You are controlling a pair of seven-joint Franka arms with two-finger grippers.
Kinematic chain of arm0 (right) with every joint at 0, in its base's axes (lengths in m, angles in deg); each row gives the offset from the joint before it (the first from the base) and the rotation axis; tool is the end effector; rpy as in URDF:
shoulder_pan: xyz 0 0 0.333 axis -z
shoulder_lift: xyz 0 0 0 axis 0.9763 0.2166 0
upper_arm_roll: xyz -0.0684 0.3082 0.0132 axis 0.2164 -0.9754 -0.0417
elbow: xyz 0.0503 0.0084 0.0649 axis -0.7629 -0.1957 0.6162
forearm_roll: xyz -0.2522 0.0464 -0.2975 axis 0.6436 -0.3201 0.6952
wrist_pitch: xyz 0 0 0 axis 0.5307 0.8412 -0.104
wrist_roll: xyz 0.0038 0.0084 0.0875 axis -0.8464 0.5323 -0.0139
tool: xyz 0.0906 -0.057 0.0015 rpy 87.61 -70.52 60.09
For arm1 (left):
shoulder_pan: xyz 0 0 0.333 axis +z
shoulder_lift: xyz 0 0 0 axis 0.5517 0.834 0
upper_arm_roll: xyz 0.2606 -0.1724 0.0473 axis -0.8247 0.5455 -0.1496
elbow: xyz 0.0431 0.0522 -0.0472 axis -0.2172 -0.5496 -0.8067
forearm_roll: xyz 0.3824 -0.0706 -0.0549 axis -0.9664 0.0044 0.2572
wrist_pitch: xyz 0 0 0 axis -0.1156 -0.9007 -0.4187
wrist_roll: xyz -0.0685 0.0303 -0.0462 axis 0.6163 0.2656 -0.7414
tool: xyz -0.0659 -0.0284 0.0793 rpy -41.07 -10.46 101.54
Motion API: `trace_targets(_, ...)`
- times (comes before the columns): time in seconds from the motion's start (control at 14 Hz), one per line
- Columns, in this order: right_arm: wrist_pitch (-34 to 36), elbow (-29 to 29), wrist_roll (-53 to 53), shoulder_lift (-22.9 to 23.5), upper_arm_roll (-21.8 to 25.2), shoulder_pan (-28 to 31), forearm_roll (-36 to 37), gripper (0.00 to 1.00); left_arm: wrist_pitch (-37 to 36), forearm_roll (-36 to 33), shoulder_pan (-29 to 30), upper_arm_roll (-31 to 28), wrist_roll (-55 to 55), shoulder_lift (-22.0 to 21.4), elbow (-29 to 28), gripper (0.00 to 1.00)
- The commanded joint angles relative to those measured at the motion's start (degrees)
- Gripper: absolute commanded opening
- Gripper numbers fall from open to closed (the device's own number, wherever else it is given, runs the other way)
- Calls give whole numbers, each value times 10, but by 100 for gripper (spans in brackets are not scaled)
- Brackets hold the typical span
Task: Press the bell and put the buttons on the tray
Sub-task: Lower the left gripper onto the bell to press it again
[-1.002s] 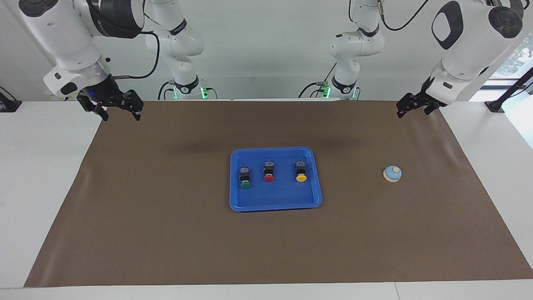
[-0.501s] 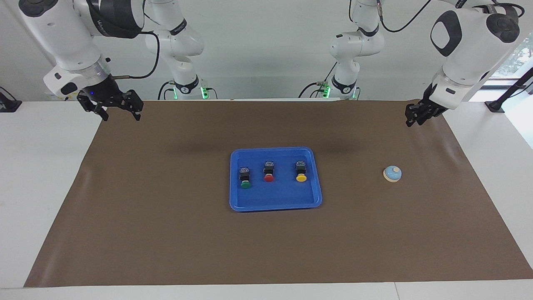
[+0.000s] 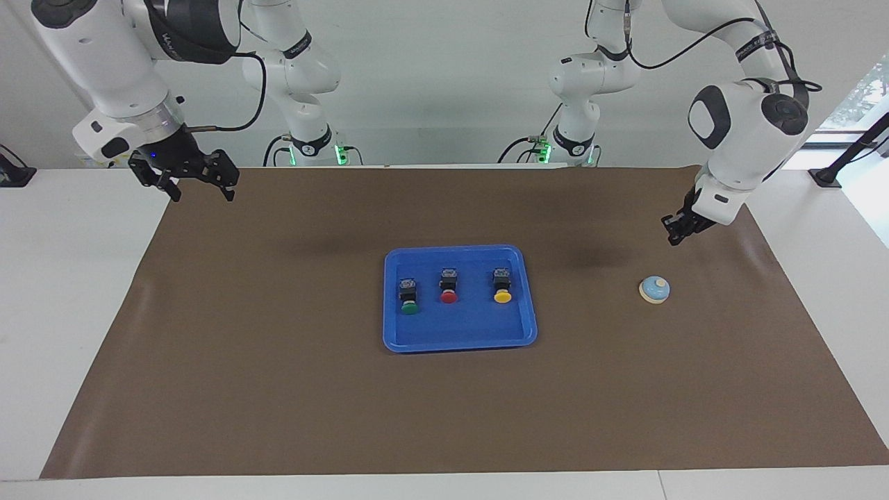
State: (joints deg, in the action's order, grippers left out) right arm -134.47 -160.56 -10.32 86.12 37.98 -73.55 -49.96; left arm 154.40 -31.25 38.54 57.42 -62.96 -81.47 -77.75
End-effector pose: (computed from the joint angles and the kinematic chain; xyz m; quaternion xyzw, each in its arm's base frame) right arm 0.5439 -0.0379 0.5945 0.9996 -0.0055 -0.0277 0.0046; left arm 0.5433 0.0222 0.4309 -0.9983 -0.0548 0.0175 0.0028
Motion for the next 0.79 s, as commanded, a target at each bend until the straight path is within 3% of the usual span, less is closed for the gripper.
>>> trace_targets(0.0, 5, -5, -7, -7, -2, 1, 2, 100, 56, 5, 4, 2, -5, 31, -11, 0)
trace_targets(0.21, 5, -5, -7, -7, -2, 1, 2, 100, 101, 5, 4, 2, -5, 65, -11, 0)
trace_targets(0.72, 5, -4, -7, -7, -2, 1, 2, 100, 130, 5, 8, 2, -5, 84, -11, 0)
